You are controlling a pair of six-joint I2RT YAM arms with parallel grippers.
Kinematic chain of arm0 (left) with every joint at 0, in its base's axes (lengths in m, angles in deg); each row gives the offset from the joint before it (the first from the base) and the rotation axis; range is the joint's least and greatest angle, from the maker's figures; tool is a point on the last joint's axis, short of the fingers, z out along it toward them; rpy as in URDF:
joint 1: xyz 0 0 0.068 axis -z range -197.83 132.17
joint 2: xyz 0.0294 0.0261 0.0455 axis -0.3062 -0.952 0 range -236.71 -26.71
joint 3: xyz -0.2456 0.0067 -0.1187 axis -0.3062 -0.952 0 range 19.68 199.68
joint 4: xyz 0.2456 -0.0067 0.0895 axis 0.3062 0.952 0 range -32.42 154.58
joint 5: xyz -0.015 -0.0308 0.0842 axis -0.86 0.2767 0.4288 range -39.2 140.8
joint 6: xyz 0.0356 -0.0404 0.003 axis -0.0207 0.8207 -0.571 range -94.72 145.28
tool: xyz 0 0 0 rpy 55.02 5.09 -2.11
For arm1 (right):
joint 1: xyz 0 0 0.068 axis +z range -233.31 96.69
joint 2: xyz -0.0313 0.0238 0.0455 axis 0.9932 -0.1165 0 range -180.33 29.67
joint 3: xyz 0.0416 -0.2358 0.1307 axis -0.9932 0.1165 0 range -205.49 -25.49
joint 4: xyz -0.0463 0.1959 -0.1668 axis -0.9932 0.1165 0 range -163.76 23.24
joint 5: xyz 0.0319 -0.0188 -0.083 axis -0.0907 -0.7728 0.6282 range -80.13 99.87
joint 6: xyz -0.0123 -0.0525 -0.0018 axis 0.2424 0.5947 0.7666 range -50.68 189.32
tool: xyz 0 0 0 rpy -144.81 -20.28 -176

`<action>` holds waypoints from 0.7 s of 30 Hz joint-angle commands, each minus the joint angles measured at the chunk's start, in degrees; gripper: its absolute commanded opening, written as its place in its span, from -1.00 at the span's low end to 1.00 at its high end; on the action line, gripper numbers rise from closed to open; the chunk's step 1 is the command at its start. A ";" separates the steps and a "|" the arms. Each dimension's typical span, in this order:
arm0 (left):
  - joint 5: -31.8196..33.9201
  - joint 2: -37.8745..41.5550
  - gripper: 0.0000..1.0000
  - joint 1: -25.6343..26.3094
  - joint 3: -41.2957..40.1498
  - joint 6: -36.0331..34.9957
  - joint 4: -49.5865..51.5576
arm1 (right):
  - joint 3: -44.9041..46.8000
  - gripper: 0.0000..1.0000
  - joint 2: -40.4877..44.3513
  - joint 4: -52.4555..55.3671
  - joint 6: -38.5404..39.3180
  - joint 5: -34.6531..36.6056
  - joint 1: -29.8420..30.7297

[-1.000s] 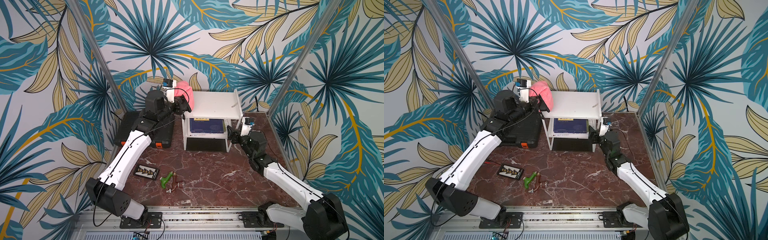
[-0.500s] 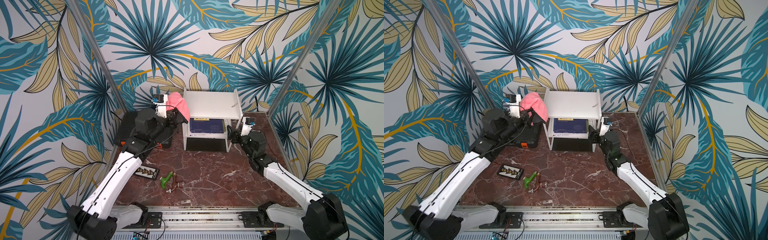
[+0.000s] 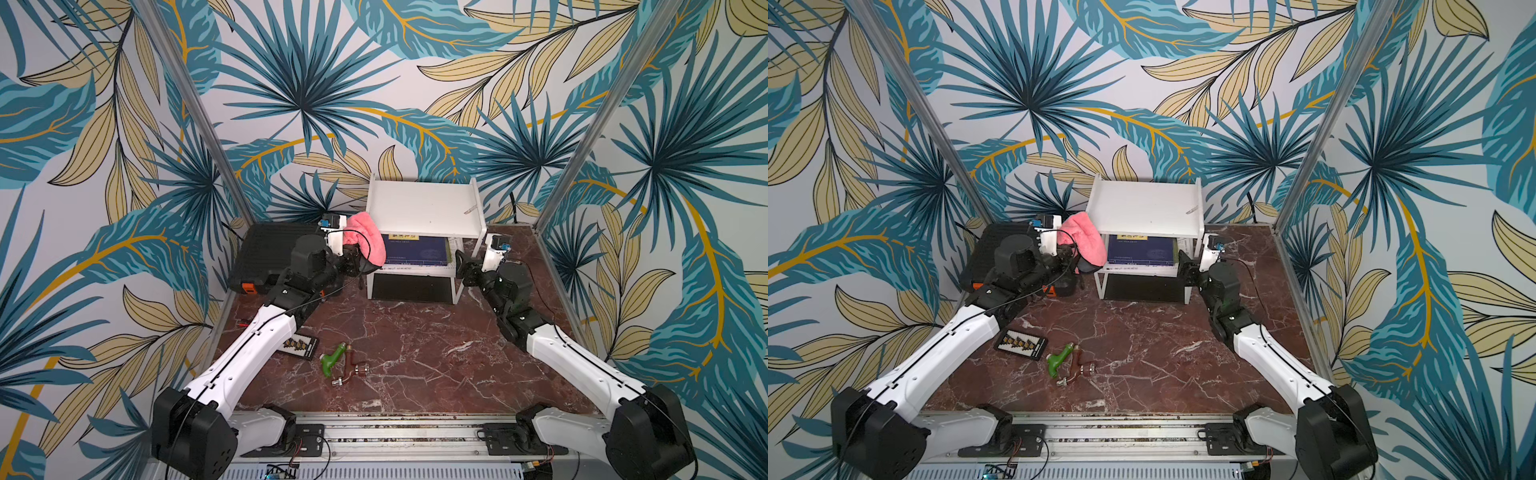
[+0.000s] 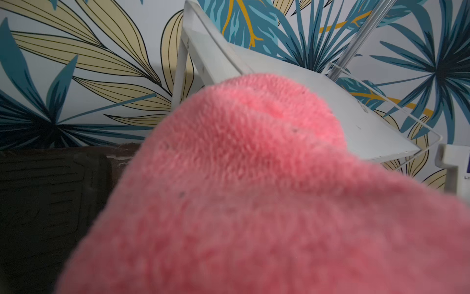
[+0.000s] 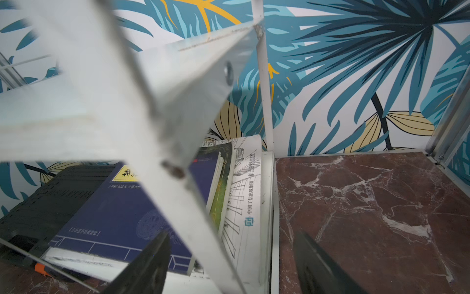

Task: Wipe the bookshelf clean with a cloth
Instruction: Wipe the dust from the shelf.

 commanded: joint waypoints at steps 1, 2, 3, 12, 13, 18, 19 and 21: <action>2.53 2.49 -1.00 0.17 -9.19 4.70 -1.70 | 1.60 0.58 -0.40 -1.27 -0.52 1.58 0.07; 2.69 3.15 -1.00 0.14 -12.28 5.73 -2.28 | 1.72 0.58 -0.50 -1.21 -0.54 1.88 0.06; 2.61 3.87 -1.00 0.18 -13.83 5.89 -1.52 | 1.79 0.58 -0.57 -1.22 -0.34 2.15 0.05; -7.09 14.77 -1.00 1.02 4.91 -2.29 10.35 | 2.10 0.58 -0.07 -2.35 -0.25 2.02 0.03; -9.16 13.84 -1.00 1.63 7.82 -2.66 9.79 | 2.07 0.58 -0.38 -2.90 -0.25 1.79 0.07; -2.45 -0.30 -1.00 7.33 28.41 -14.43 26.56 | -0.88 0.42 -2.85 -2.04 3.19 -2.00 0.04; 1.74 -3.66 -1.00 8.14 32.99 -16.25 29.38 | -1.66 0.39 -3.11 -1.42 3.71 -2.11 0.02; 9.03 -9.53 -1.00 9.02 39.80 -18.63 34.69 | -2.55 0.37 -3.13 -1.08 4.29 -2.07 0.04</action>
